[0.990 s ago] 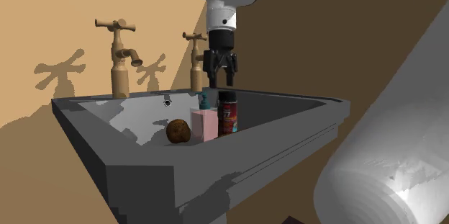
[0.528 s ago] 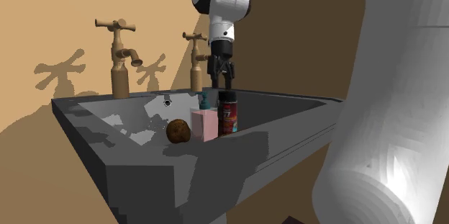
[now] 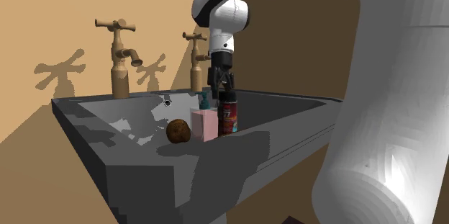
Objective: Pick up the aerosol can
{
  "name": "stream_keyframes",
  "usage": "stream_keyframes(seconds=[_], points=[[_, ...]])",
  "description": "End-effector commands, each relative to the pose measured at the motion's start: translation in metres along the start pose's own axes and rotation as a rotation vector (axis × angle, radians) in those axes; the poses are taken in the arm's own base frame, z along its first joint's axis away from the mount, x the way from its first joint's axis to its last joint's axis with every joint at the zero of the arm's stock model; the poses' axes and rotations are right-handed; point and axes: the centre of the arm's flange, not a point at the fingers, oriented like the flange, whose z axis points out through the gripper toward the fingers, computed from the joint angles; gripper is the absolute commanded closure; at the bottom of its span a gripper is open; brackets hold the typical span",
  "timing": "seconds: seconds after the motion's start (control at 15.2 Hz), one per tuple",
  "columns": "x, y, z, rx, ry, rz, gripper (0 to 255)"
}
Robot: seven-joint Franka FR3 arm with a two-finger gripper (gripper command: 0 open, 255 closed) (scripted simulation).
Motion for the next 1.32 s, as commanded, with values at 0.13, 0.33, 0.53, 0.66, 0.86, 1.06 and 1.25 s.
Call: stream_keyframes(seconds=[0.13,0.33,0.53,0.66,0.86,1.06,1.25], points=[[0.000,0.001,0.002,0.000,0.000,0.000,255],[0.000,0.001,0.002,0.000,0.000,0.000,255],[0.000,0.001,0.003,0.000,0.000,0.000,255],[0.000,0.001,0.002,0.000,0.000,0.000,255],[-0.002,-0.002,-0.013,0.000,0.000,0.000,255],[-0.003,-0.004,-0.029,0.000,0.000,0.000,255],[-0.005,-0.007,-0.045,0.000,0.000,0.000,255]])
